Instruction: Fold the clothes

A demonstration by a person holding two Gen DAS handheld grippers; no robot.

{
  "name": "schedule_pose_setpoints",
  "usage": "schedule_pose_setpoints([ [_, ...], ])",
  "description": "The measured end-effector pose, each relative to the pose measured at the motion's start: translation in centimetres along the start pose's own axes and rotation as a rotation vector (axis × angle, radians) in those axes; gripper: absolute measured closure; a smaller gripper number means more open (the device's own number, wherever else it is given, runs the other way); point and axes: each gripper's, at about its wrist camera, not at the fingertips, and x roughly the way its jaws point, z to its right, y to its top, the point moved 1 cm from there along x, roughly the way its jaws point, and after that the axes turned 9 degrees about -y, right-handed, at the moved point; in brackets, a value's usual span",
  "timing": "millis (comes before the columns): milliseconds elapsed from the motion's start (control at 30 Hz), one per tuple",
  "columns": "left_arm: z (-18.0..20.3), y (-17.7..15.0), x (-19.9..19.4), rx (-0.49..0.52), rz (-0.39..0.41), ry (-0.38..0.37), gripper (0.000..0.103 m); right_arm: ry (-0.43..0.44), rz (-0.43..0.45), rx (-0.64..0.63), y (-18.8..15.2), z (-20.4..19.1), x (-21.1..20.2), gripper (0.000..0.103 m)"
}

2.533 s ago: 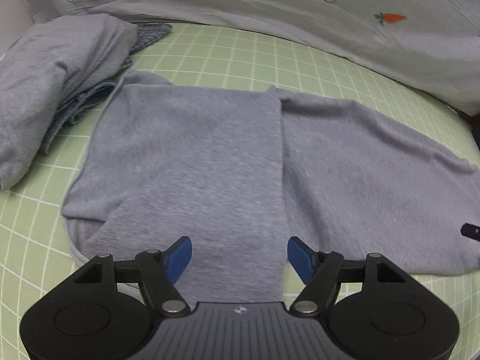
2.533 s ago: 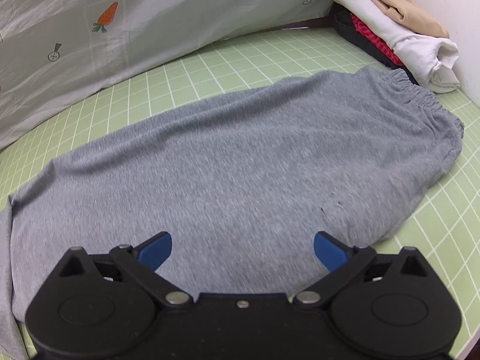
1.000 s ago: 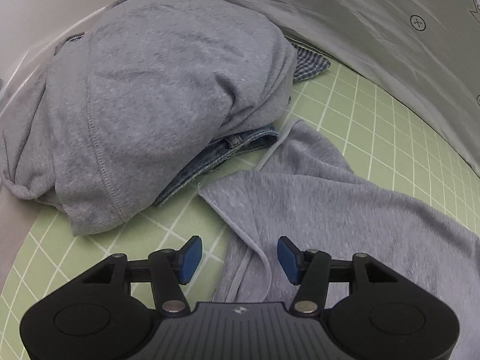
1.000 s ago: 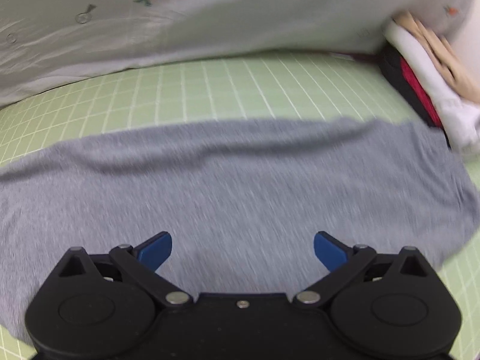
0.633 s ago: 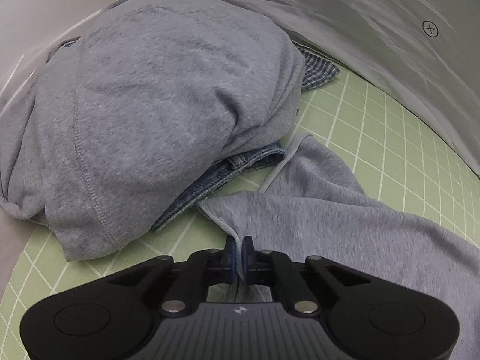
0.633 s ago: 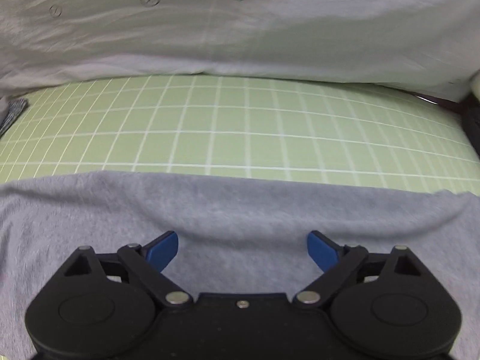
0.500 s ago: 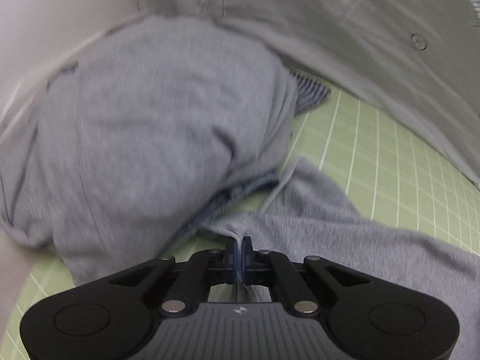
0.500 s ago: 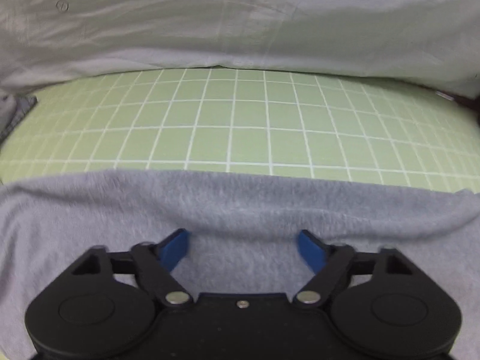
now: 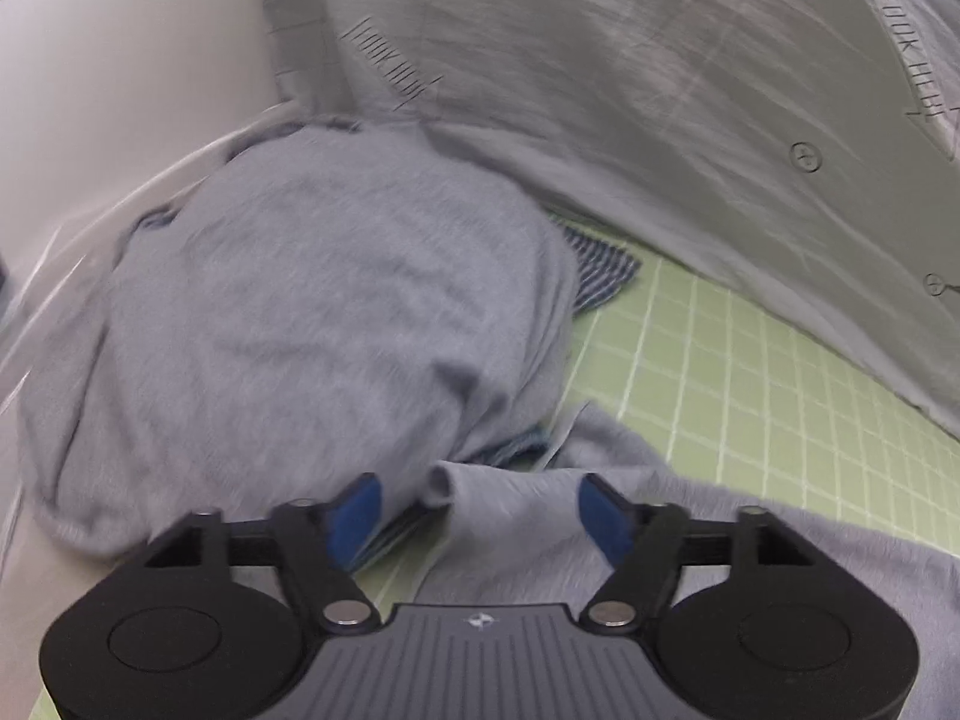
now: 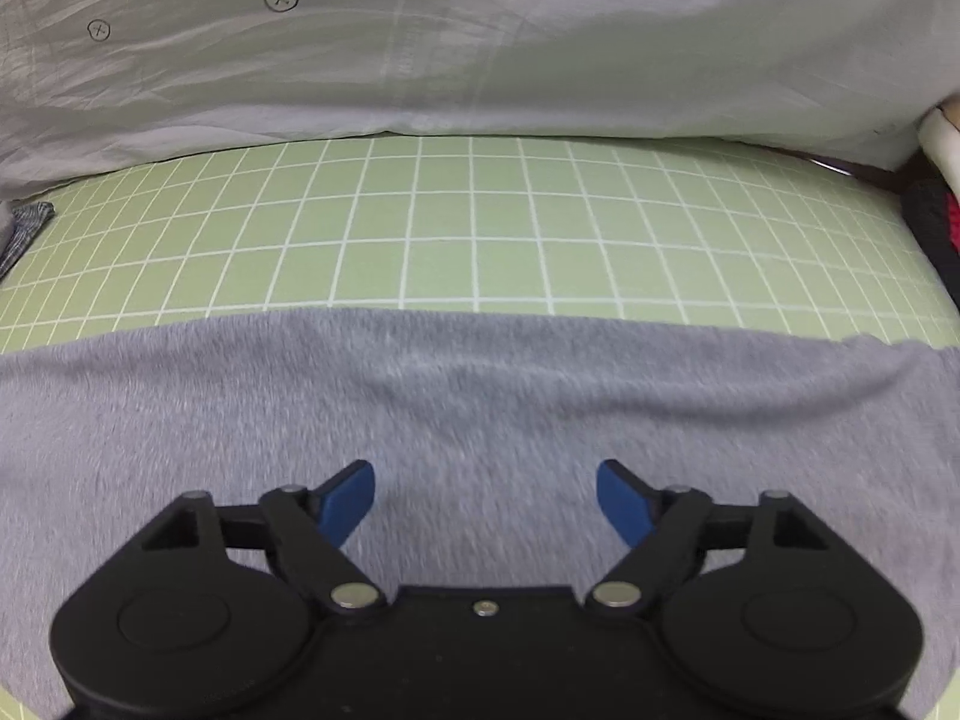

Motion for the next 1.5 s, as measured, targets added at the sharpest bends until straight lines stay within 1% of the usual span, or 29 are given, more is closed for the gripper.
schedule_pose_setpoints([
  [200, -1.0, -2.4, -0.3, -0.099, -0.053, -0.004, 0.026, 0.02, -0.063, 0.068, -2.3, 1.5, -0.8, 0.018],
  [500, -2.5, -6.0, -0.7, -0.247, -0.132, -0.009, 0.025, 0.026, -0.111, 0.111, -3.2, 2.0, -0.9, 0.017],
  [567, -2.8, -6.8, -0.8, -0.28, -0.149, -0.01, 0.027, 0.026, -0.114, 0.116, -3.2, 2.0, -0.9, 0.017],
  [600, -3.0, -7.2, -0.9, -0.296, -0.158, -0.011, 0.032, 0.026, -0.116, 0.117, -3.2, 2.0, -0.9, 0.017],
  [633, -3.2, -7.6, -0.9, -0.312, -0.167, -0.011, 0.052, 0.026, -0.117, 0.119, -3.3, 2.0, -0.8, 0.017],
  [667, -3.0, -7.6, -0.8, -0.299, -0.168, -0.013, 0.088, 0.026, -0.119, 0.12, -3.3, 2.0, -0.8, 0.017],
  [700, -2.9, -7.5, -0.7, -0.293, -0.177, -0.019, 0.092, 0.027, -0.118, 0.122, -3.3, 2.1, -0.8, 0.017],
  [733, -3.0, -7.3, -0.7, -0.296, -0.174, -0.017, 0.093, 0.029, -0.117, 0.126, -3.2, 2.3, -0.8, 0.017],
  [800, -3.7, -6.9, -1.3, -0.293, -0.124, 0.001, 0.094, 0.027, -0.114, 0.134, -3.1, 2.6, -0.8, 0.017],
  [933, -5.1, -6.7, -1.7, -0.337, -0.113, 0.012, 0.093, 0.014, -0.109, 0.153, -3.1, 3.7, -0.8, 0.017],
  [967, -5.5, -6.7, -1.8, -0.348, -0.11, 0.014, 0.087, 0.014, -0.113, 0.162, -3.1, 4.0, -0.7, 0.017],
  [1000, -5.8, -6.7, -1.9, -0.359, -0.107, 0.017, 0.086, 0.016, -0.117, 0.173, -3.1, 4.3, -0.5, 0.017],
  [1033, -5.8, -6.8, -1.9, -0.371, -0.109, 0.022, 0.078, 0.018, -0.122, 0.184, -3.1, 4.5, -0.4, 0.017],
  [1067, -5.8, -6.9, -1.9, -0.383, -0.11, 0.029, 0.062, 0.02, -0.126, 0.192, -3.2, 4.7, -0.3, 0.017],
  [1133, -5.8, -7.2, -1.9, -0.407, -0.113, 0.041, 0.046, 0.024, -0.131, 0.2, -3.2, 5.0, -0.1, 0.017],
  [1200, -5.7, -7.4, -1.8, -0.428, -0.118, 0.042, 0.046, 0.022, -0.13, 0.195, -3.1, 5.0, -0.1, 0.017],
  [1300, -4.9, -7.5, -1.5, -0.396, -0.117, 0.055, 0.048, 0.02, -0.128, 0.196, -3.0, 5.1, 0.0, 0.017],
  [1333, -4.6, -7.5, -1.3, -0.383, -0.118, 0.058, 0.056, 0.021, -0.127, 0.2, -3.0, 5.2, 0.0, 0.017],
  [1367, -4.6, -7.4, -1.3, -0.382, -0.121, 0.049, 0.08, 0.022, -0.127, 0.205, -3.0, 5.3, 0.0, 0.017],
  [1400, -4.5, -7.4, -1.2, -0.382, -0.125, 0.04, 0.094, 0.022, -0.126, 0.21, -3.1, 5.4, 0.0, 0.017],
  [1433, -4.4, -7.3, -1.1, -0.382, -0.128, 0.031, 0.097, 0.024, -0.124, 0.217, -3.1, 5.6, -0.1, 0.017],
  [1500, -4.3, -7.1, -1.0, -0.382, -0.135, 0.013, 0.098, 0.029, -0.113, 0.236, -3.3, 6.1, -0.3, 0.017],
])
